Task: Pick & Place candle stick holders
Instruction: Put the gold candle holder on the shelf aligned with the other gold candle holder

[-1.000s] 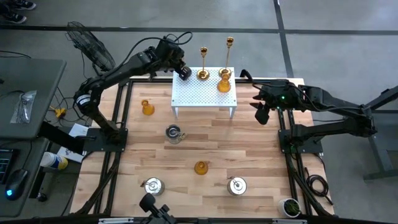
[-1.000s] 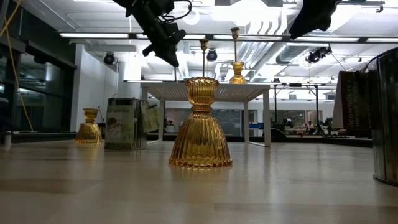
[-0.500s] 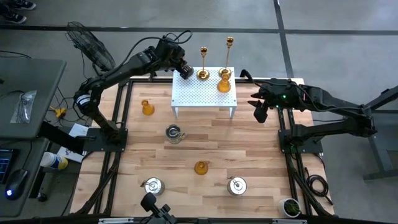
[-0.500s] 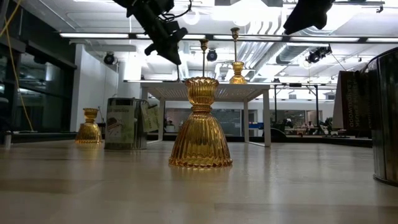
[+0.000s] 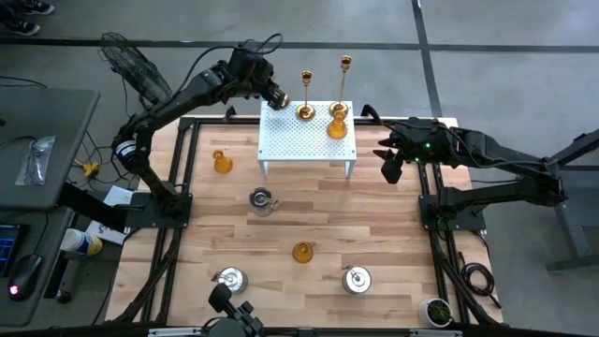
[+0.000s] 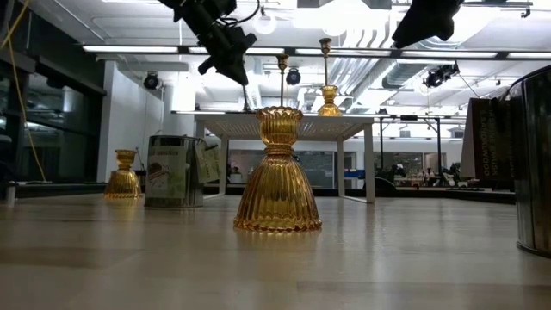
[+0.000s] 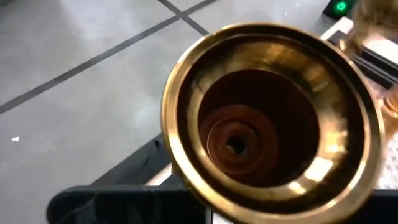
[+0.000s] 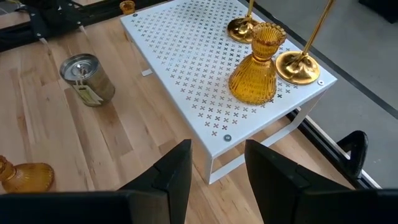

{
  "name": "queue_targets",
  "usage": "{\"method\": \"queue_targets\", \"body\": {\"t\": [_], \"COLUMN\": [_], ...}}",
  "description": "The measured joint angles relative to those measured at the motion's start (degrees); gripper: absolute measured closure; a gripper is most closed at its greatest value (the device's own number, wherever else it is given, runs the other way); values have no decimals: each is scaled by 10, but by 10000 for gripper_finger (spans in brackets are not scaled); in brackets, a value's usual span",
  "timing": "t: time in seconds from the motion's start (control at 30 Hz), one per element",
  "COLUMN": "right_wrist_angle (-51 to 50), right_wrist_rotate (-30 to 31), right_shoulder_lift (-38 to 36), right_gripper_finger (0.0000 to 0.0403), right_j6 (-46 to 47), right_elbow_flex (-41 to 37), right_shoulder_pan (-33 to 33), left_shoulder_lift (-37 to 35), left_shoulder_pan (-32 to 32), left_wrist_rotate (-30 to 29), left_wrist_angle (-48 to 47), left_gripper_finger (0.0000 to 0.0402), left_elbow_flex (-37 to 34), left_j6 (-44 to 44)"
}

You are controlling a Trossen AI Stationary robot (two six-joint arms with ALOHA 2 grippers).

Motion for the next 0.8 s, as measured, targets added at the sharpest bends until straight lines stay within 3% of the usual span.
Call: {"method": "queue_targets", "body": {"t": [0.27, 0.8], "right_wrist_angle": [-1, -1], "right_wrist_rotate": [0, 0], "right_shoulder_lift": [5, 5], "right_gripper_finger": [263, 263], "right_j6": [0, -2], "right_elbow_flex": [0, 0], "right_shoulder_pan": [0, 0], "left_shoulder_lift": [73, 79], "left_shoulder_pan": [-1, -14], "left_wrist_rotate": [-2, -47], "left_wrist_angle": [-154, -154], "left_gripper_finger": [393, 393], "left_elbow_flex": [122, 123], "left_j6": [23, -48]}}
